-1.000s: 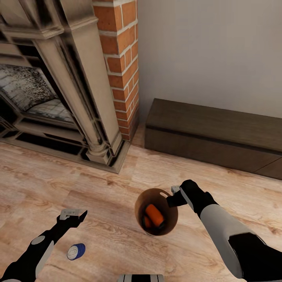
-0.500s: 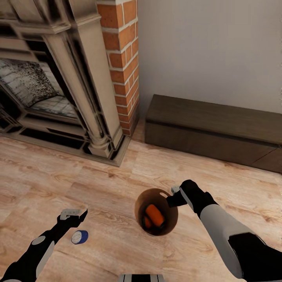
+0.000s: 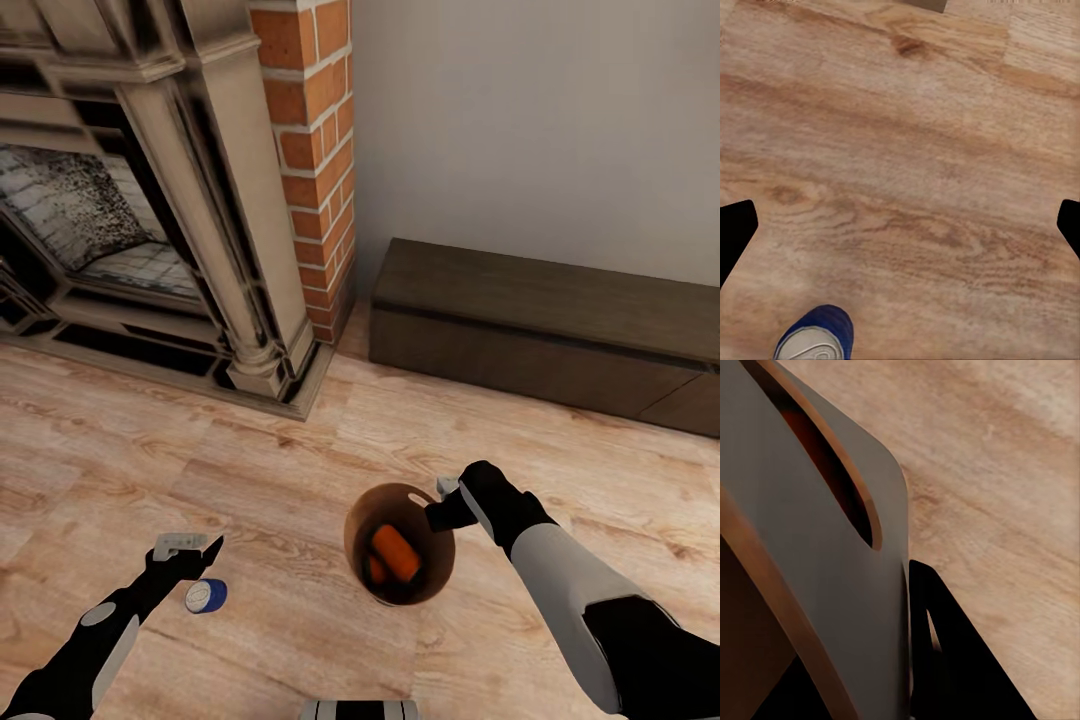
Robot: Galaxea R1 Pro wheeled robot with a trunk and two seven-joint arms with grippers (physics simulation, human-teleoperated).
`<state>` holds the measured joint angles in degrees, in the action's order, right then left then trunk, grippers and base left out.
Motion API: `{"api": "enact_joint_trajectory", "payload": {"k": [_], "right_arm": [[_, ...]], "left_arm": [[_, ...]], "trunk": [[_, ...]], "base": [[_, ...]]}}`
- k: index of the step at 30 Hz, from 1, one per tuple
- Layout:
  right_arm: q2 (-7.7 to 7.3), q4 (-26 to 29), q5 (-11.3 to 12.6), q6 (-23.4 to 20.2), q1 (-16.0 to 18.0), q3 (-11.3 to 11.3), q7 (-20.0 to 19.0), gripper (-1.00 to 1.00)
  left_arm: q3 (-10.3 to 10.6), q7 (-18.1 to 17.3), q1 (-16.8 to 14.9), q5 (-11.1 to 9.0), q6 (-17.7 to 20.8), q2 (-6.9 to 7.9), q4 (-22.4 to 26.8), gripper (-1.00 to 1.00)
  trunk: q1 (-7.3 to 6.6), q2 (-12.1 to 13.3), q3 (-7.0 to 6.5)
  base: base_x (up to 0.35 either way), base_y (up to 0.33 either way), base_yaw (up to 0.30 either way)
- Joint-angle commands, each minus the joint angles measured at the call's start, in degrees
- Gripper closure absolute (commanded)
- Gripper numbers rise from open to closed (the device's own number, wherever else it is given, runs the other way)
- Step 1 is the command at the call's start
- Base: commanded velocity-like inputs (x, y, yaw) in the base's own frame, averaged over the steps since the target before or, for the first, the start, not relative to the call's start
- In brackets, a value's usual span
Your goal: Put the three can of soda from the living room inside the tash can in the kitchen.
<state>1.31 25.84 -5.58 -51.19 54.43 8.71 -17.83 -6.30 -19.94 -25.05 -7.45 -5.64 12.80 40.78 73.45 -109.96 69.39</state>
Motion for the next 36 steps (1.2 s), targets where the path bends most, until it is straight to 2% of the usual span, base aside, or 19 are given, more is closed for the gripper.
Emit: {"api": "enact_joint_trajectory", "payload": {"k": [1, 12, 33, 36], "right_arm": [[0.01, -0.01, 1.38, -0.22, 0.0, -0.11, -0.36, 1.0], [0.01, 0.03, 1.36, -0.22, -0.02, -0.1, -0.36, 1.0], [0.03, 0.1, 1.35, -0.23, -0.07, -0.1, -0.31, 1.0], [0.17, 0.09, 1.34, -0.23, -0.08, -0.1, -0.29, 1.0]], "left_arm": [[-0.04, 0.03, 0.0, -0.05, -0.11, 0.01, 0.0, -1.0], [-0.03, 0.01, -0.01, 0.06, -0.3, 0.03, -0.35, -1.0], [-0.03, -0.01, 0.0, 0.17, -0.34, -0.01, -0.39, -1.0], [-0.03, 0.02, -0.02, 0.16, -0.34, -0.02, -0.38, -1.0]], "trunk": [[0.0, 0.0, 0.0], [0.0, 0.0, 0.0], [0.0, 0.0, 0.0], [0.66, -1.2, 0.54]], "base": [[-0.001, 0.098, 0.0], [-0.008, 0.186, 0.0], [-0.001, 0.006, 0.0], [0.0, 0.0, 0.0]]}}
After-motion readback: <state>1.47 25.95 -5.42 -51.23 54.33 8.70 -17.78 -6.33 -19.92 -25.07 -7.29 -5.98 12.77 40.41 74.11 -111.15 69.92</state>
